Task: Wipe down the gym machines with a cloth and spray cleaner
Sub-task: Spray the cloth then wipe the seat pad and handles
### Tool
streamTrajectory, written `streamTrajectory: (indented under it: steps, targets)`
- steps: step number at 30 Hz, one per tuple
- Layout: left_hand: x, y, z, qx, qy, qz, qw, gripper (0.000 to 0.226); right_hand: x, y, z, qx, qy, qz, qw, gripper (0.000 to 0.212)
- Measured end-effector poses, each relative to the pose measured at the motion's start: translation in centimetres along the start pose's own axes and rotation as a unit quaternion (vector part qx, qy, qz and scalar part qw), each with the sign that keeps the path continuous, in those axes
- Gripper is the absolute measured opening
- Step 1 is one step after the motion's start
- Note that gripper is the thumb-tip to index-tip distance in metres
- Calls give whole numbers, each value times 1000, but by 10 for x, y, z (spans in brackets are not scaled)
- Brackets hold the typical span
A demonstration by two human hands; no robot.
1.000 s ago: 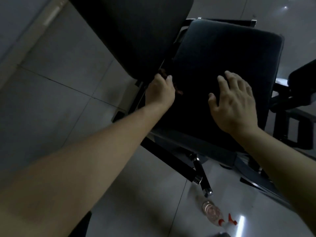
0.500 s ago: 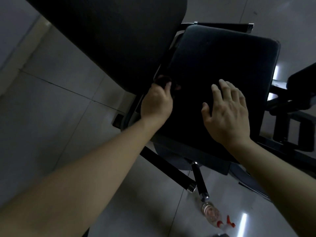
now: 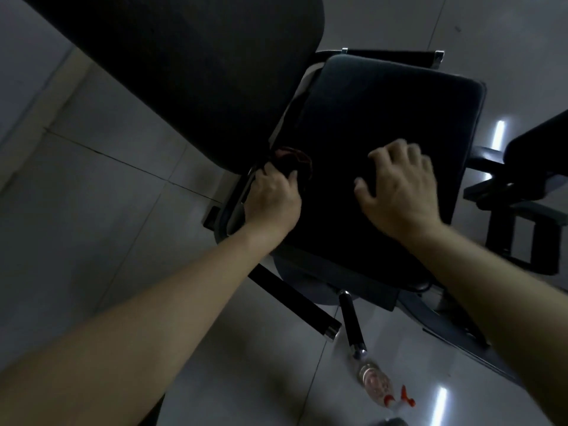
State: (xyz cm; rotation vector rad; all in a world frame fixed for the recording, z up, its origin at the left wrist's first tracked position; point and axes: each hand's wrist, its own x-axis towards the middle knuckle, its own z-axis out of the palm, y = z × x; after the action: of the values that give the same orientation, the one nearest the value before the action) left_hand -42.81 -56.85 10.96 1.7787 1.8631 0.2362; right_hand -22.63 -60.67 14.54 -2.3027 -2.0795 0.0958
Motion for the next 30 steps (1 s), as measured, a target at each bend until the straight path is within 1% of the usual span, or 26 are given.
streamTrajectory:
  steps: [1, 3, 4, 6, 9, 12, 14, 17, 18, 20, 22, 26, 28, 30]
  targets:
    - [12, 13, -1, 10, -12, -9, 1000, 62, 13, 11, -5, 7, 1, 7, 1000, 49]
    - [48, 42, 0, 12, -20, -33, 999, 66, 31, 34, -9, 20, 20, 41, 999, 55]
    - [68, 58, 3, 3, -21, -48, 999, 66, 33, 41, -6, 19, 28, 58, 998, 58]
    - [112, 85, 9, -2, -1, -73, 997, 64, 37, 44, 1, 26, 37, 59, 997, 61]
    - [144, 103, 12, -8, 7, -83, 996, 60, 36, 41, 2, 27, 33, 64, 997, 61]
    - [121, 82, 9, 15, 5, -45, 999, 56, 37, 42, -1, 29, 28, 68, 997, 61]
    - [81, 58, 9, 41, 27, -11, 999, 52, 36, 41, 0, 31, 22, 75, 996, 61]
    - [42, 44, 12, 55, 33, 10, 998, 57, 35, 40, 0, 31, 18, 75, 997, 60]
    - [47, 50, 12, 61, 27, 4, 998, 61, 35, 40, -1, 34, 15, 75, 997, 60]
    - [77, 72, 14, 65, 14, -34, 997, 64, 36, 41, -1, 38, 16, 72, 997, 60]
    - [120, 97, 17, 48, 6, -61, 997, 62, 37, 44, 1, 40, 24, 70, 996, 58]
    - [176, 132, 15, 8, -8, -53, 999, 53, 39, 46, 7, 33, 33, 70, 996, 55]
    - [180, 136, 11, 11, -5, -44, 999, 54, 40, 47, 9, 29, 40, 73, 996, 55]
    - [159, 120, 7, 32, -12, -26, 999, 54, 38, 45, 7, 33, 38, 74, 996, 57]
